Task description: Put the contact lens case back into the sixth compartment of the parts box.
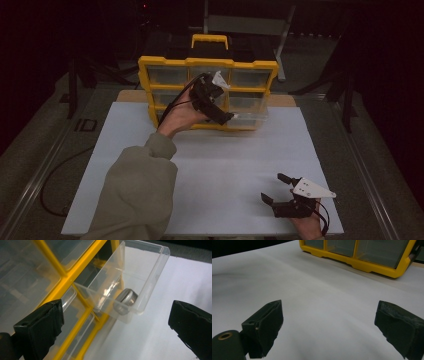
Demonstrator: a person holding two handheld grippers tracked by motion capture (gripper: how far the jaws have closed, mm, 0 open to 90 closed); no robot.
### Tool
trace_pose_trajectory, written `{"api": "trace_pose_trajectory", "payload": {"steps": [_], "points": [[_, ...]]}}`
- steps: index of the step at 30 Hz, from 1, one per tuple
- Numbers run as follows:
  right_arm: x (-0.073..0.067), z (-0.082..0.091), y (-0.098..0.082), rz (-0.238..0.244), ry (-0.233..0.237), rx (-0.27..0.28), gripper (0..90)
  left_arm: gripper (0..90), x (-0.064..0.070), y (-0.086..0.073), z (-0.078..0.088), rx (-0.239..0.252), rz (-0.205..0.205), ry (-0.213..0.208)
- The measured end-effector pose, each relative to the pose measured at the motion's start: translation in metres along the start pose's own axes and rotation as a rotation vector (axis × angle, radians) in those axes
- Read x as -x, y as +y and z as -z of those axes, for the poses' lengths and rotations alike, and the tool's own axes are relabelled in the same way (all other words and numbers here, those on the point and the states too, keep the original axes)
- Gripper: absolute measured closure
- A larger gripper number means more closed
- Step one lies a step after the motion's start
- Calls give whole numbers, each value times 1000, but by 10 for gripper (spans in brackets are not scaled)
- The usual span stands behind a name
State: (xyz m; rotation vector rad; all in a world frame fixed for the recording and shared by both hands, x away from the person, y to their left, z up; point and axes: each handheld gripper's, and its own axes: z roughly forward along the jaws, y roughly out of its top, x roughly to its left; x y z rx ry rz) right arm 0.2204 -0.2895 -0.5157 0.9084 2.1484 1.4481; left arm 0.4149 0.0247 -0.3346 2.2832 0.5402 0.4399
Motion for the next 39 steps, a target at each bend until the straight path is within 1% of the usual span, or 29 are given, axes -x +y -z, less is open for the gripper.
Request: {"api": "trace_pose_trajectory", "payload": {"steps": [8, 11, 13, 18, 20, 24, 28, 29, 33, 39], "points": [[0, -1, 0, 5, 2, 2, 81, 6, 2, -15, 14, 18, 2, 18], [0, 0, 0, 6, 3, 3, 81, 4, 3, -20, 18, 14, 0, 28], [-1, 0, 0, 5, 4, 3, 81, 5, 2, -23, 20, 17, 3, 23], [-1, -1, 0, 5, 5, 3, 81, 5, 3, -32, 28, 27, 13, 28], [-1, -1, 0, 4, 6, 3, 81, 5, 4, -35, 31, 32, 7, 32], [-1, 0, 0, 4, 6, 6, 81, 5, 6, -43, 37, 47, 14, 29], [-1, 0, 0, 3, 7, 6, 81, 5, 8, -51, 42, 49, 11, 30], [-1, 0, 0, 4, 8, 7, 81, 5, 9, -53, 43, 52, 17, 26], [-1, 0, 0, 3, 7, 7, 80, 5, 11, -66, 44, 46, 15, 22], [-2, -1, 0, 3, 9, 7, 81, 5, 13, -88, 46, 57, 42, 18]]}}
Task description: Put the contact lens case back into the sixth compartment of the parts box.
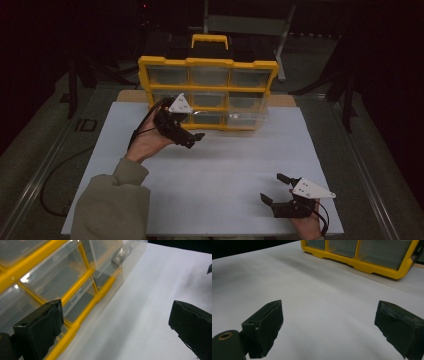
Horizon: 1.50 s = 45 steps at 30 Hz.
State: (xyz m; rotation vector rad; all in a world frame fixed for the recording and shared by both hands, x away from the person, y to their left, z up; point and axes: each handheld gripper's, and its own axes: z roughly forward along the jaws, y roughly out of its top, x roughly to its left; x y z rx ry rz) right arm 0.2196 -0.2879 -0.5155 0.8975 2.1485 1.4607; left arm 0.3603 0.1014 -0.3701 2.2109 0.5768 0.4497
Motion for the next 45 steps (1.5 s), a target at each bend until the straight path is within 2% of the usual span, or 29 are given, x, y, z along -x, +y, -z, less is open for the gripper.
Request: {"api": "trace_pose_trajectory", "payload": {"steps": [6, 15, 24, 30, 45], "points": [[0, 0, 0, 4, 0, -1, 81, 5, 1, -22, 7, 11, 21, -1], [-1, 0, 0, 8, -3, 2, 81, 7, -1, -56, 19, 11, 73, 51], [-2, -1, 1, 9, -4, 0, 81, 8, 2, -87, 28, -1, 89, 88], [-2, -1, 1, 11, -4, 0, 81, 9, 6, -106, 34, 13, 96, 104], [-3, -1, 1, 16, -5, 1, 81, 7, 16, -154, 44, 89, 166, 145]]}}
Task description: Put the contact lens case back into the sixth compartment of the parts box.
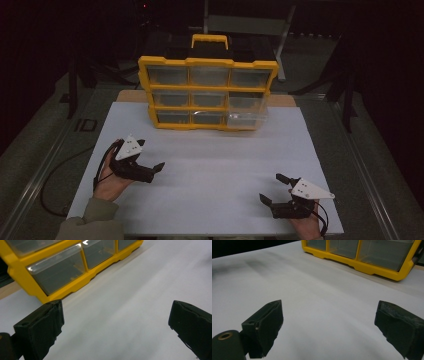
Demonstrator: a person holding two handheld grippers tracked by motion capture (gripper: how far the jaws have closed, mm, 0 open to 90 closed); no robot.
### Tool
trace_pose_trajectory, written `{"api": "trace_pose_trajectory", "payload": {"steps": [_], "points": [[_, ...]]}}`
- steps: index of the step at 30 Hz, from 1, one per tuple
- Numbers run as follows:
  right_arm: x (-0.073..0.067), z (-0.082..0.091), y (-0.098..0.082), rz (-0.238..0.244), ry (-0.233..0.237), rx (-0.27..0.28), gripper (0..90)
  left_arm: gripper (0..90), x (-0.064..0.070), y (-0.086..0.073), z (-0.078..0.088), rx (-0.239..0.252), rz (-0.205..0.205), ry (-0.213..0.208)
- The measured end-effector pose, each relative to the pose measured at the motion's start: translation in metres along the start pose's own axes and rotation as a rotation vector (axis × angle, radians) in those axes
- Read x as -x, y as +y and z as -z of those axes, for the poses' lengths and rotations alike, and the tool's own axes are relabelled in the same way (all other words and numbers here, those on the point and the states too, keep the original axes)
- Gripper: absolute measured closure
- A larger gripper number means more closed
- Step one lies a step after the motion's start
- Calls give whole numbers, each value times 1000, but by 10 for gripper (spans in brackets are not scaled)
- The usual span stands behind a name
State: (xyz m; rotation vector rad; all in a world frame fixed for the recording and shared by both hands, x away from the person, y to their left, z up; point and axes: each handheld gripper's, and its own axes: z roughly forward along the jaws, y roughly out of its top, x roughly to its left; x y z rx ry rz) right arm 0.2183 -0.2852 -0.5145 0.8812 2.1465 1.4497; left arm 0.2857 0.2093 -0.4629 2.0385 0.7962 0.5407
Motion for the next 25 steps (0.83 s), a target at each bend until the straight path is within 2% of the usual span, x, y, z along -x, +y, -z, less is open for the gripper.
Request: {"api": "trace_pose_trajectory", "payload": {"steps": [7, 14, 18, 23, 25], "points": [[0, 0, 0, 1, -3, 5, 81, 5, 4, -22, 8, 56, 41, 7], [0, 1, 0, -2, -5, 6, 81, 5, 13, -46, 20, 123, 80, 52], [0, 1, 0, 2, -10, 6, 81, 4, 18, -61, 28, 130, 102, 70], [0, 3, 0, 5, -15, 10, 81, 4, 21, -69, 37, 153, 114, 121], [0, 4, 0, 6, -16, 11, 81, 4, 21, -70, 39, 162, 123, 129]]}}
